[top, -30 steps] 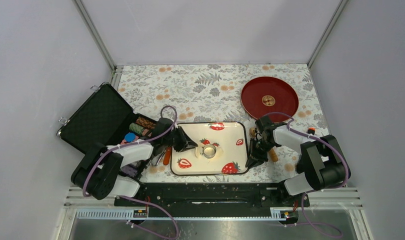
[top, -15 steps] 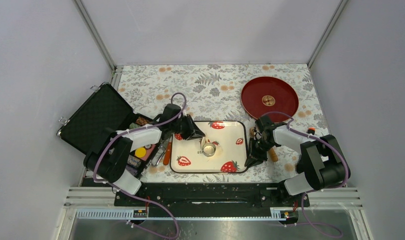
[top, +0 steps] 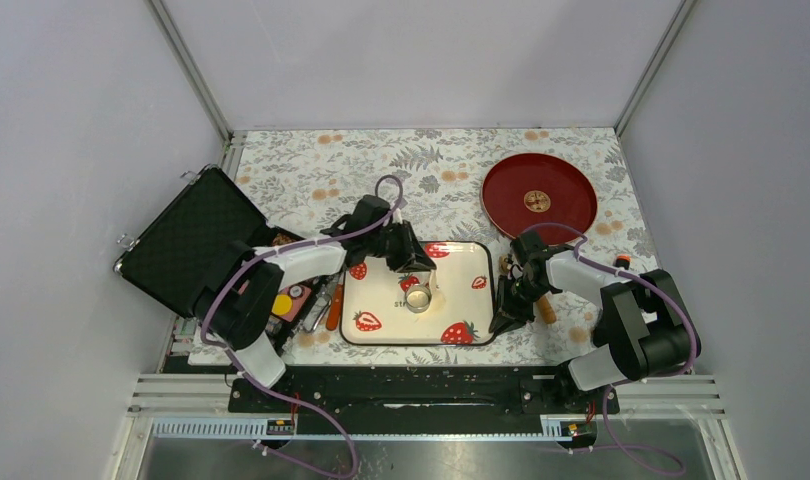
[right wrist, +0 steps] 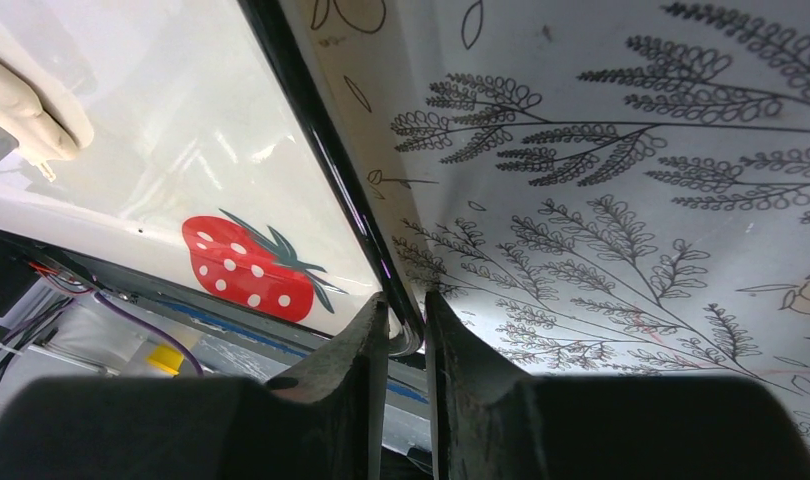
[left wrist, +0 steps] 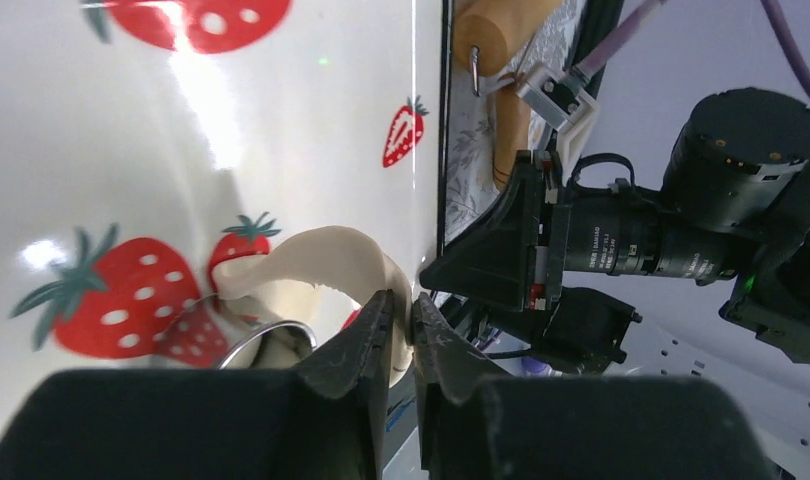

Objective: Roll out the dumpling wrappers from the dough

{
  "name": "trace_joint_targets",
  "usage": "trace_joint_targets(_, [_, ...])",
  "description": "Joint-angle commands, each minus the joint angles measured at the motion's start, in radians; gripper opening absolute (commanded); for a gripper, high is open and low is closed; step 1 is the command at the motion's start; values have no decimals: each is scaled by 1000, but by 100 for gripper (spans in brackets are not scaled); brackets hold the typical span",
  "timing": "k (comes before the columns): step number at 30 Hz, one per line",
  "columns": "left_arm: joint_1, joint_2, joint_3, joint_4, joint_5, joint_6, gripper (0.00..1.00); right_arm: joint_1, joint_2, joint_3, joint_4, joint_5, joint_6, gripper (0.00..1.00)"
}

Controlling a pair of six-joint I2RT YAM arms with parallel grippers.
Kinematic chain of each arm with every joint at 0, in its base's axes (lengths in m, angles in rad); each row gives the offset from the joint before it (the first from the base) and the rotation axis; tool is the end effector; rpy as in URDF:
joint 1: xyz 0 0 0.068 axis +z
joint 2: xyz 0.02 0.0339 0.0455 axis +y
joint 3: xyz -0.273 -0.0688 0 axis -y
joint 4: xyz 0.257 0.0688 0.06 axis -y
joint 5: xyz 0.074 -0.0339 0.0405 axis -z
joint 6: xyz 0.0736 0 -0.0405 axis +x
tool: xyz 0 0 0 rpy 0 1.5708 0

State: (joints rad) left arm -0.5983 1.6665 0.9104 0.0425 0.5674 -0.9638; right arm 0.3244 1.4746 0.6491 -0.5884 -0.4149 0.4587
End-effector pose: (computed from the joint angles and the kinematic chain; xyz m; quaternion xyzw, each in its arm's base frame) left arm 0.2893 -0.2451 0.1635 -0.0443 0.8798 -0.4617 0.1041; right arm 0.2126 0.1028 0.0974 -0.0494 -0.9744 -0.2191 0.0075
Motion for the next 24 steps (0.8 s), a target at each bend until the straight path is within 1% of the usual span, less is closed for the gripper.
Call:
trace_joint_targets(1, [-47,27,73,-6,28,9,13,2,-3,-13,41,-5,-5,25])
trace_joint_targets(9, [-128,31,93,-6,16,-12,13,2,-8,-13,42,-8,-5,28])
trace_joint_targets(10, [-139,27,92,-6,13,-14,13,2,-7,-14,41,-8,-5,29])
trace_joint_targets(15, [-190,9,85,-6,7,-25,13,2,-14,-17,46,-13,-4,45])
trace_joint_targets(18, [-215,-6,71,-2,3,-32,14,2,-16,-16,47,-12,-5,52])
trace_joint_targets(24, [-249,-54,34,0,-6,-45,14,2,-16,-18,48,-12,-4,56])
